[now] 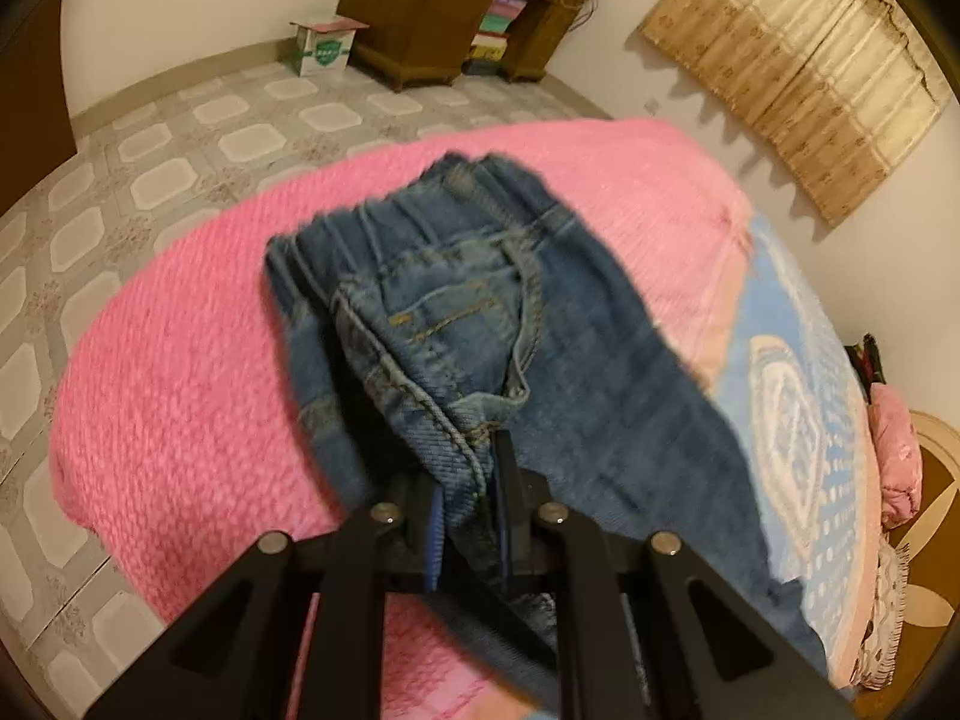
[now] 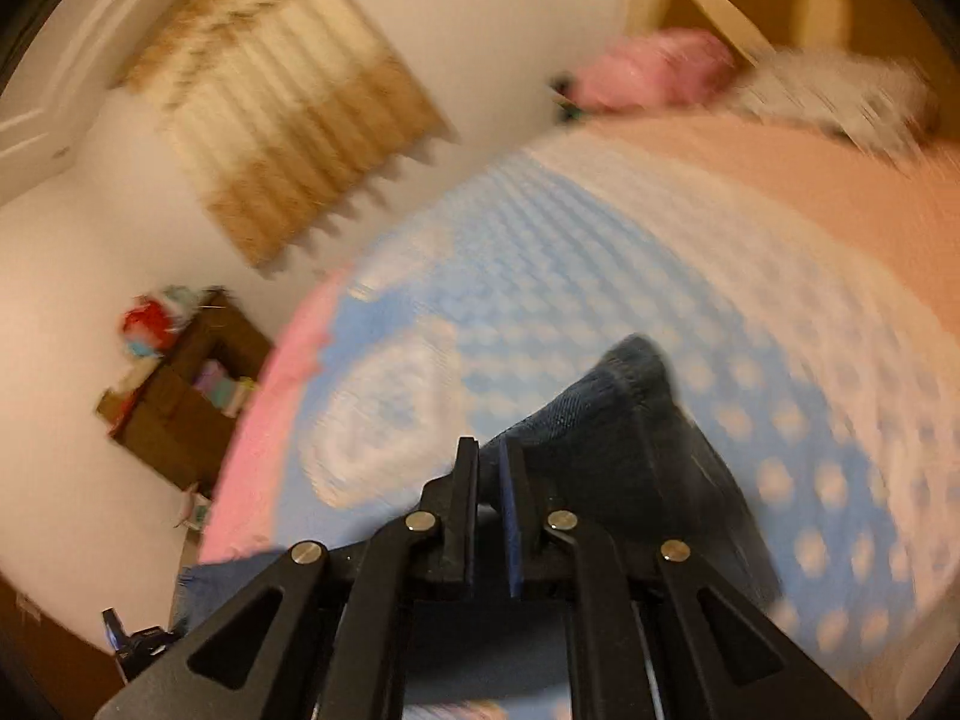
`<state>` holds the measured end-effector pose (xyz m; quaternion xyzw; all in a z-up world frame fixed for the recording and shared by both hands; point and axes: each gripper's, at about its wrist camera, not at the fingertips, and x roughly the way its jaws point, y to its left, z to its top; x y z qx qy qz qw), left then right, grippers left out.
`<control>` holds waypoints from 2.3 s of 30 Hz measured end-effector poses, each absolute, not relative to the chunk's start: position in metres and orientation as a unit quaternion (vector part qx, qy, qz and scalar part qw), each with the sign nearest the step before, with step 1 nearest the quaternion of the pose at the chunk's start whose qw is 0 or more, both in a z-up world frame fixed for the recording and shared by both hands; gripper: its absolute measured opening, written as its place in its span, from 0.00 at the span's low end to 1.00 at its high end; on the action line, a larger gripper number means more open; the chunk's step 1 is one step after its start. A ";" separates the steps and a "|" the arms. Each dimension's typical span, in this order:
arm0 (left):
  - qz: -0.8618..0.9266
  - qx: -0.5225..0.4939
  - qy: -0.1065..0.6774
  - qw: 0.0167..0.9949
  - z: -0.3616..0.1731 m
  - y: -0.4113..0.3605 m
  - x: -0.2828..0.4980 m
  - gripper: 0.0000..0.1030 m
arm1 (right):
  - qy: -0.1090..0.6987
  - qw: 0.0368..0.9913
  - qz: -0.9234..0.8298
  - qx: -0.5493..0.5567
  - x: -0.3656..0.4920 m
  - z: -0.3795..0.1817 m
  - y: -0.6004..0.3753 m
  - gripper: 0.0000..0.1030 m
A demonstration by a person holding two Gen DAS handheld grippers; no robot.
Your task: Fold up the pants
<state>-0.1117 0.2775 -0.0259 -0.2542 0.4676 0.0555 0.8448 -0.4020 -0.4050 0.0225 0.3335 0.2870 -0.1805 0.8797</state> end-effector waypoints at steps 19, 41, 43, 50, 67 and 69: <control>0.075 -0.233 0.477 0.844 -0.046 0.272 -0.113 0.16 | 0.294 0.770 -0.210 0.525 -0.421 -0.113 -0.470 0.10; 0.080 -0.254 0.481 0.835 -0.059 0.281 -0.114 0.20 | 0.350 0.770 -0.265 0.463 -0.357 -0.103 -0.484 0.12; 0.081 -0.250 0.482 0.836 -0.059 0.279 -0.112 0.20 | 0.344 0.781 -0.252 0.456 -0.349 -0.086 -0.482 0.09; 0.079 -0.250 0.480 0.837 -0.057 0.276 -0.111 0.20 | 0.211 0.891 -0.140 0.377 -0.350 0.045 -0.447 0.08; 0.065 -0.203 0.513 0.832 -0.040 0.291 -0.113 0.30 | 0.310 0.784 -0.204 0.498 -0.451 -0.130 -0.474 0.27; 0.084 -0.154 0.507 0.844 -0.027 0.291 -0.119 0.40 | 0.293 0.783 -0.229 0.498 -0.465 -0.118 -0.473 0.37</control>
